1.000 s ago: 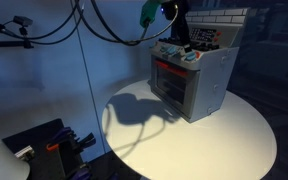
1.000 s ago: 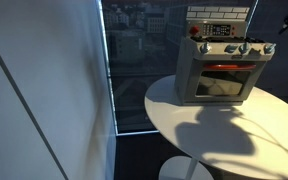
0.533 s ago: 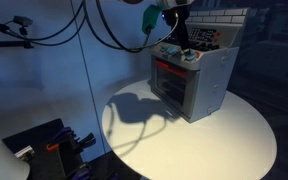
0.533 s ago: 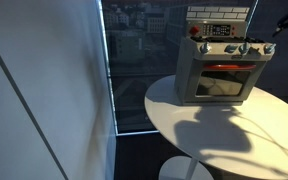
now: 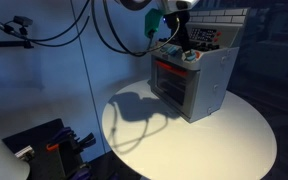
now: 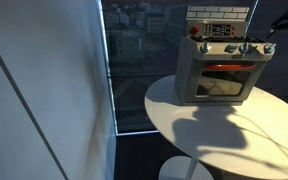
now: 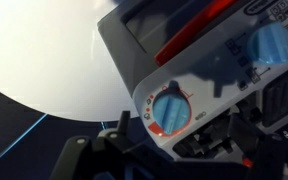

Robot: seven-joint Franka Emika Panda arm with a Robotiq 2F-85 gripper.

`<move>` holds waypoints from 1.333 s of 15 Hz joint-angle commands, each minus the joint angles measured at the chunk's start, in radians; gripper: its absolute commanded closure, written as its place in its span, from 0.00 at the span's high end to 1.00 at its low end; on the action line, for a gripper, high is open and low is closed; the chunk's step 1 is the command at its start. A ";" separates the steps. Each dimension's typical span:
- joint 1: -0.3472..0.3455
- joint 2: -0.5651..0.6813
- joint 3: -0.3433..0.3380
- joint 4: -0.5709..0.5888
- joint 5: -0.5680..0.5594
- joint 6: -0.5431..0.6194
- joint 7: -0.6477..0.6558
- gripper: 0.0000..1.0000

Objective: Twist the blue knob furthest to the right

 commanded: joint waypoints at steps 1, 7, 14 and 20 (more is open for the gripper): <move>0.008 0.033 0.000 0.042 0.050 0.012 -0.052 1.00; 0.008 0.049 0.006 0.054 0.111 0.024 -0.112 1.00; 0.005 0.050 0.009 0.057 0.174 0.025 -0.177 1.00; 0.003 0.056 0.010 0.061 0.214 0.022 -0.216 1.00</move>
